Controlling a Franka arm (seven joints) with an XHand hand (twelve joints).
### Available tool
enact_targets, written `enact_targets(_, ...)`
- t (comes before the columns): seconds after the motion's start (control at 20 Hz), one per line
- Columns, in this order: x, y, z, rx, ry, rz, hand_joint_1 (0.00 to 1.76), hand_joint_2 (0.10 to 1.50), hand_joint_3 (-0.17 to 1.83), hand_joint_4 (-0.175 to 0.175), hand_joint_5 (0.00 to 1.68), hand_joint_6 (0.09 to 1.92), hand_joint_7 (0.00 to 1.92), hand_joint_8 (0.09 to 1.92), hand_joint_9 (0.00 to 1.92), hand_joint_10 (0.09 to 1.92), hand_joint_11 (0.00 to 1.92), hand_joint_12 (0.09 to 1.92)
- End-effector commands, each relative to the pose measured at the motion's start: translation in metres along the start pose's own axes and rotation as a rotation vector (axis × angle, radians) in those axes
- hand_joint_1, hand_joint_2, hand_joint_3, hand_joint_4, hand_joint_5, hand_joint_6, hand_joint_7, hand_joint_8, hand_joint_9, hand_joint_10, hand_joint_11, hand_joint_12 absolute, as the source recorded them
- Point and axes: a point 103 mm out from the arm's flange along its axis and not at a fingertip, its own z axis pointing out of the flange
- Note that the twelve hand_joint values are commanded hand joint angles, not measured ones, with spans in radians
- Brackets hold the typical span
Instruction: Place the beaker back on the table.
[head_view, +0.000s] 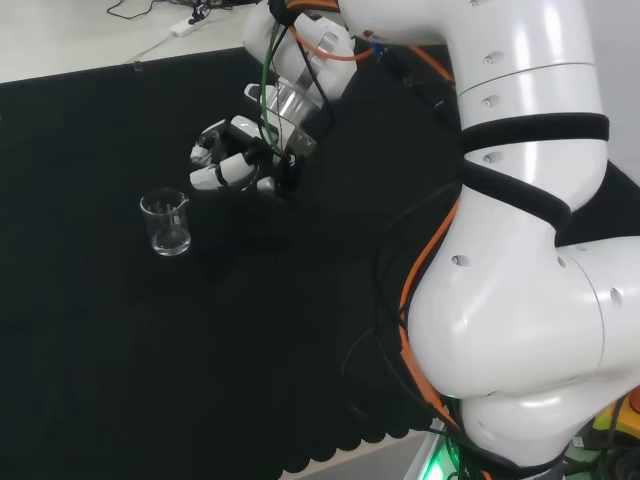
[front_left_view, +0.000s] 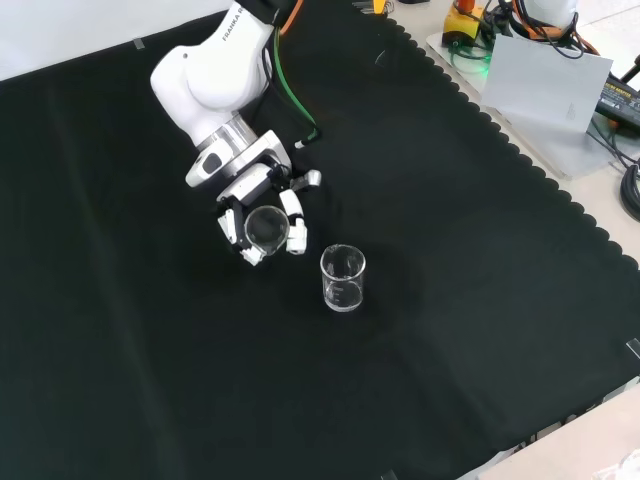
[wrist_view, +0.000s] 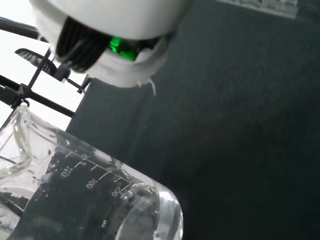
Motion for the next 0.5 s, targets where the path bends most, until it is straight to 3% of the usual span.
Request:
enact_targets(0.05,-0.0008,-0.0028,0.0001,0.003,0.009,0.007,1.10,0.66,0.74,0.175,1.18,0.89,1.66,0.53,1.64,0.42,1.37,0.78)
enact_targets(0.3,-0.0040,-0.0076,-0.0047,0.017,-0.003,0.014,1.11,0.70,0.69,0.135,1.16,0.89,1.61,0.51,1.59,0.41,1.34,0.81)
enact_targets(0.5,-0.0048,-0.0081,-0.0045,0.019,-0.002,0.024,1.11,0.70,0.68,0.126,1.16,0.89,1.60,0.51,1.58,0.41,1.32,0.81)
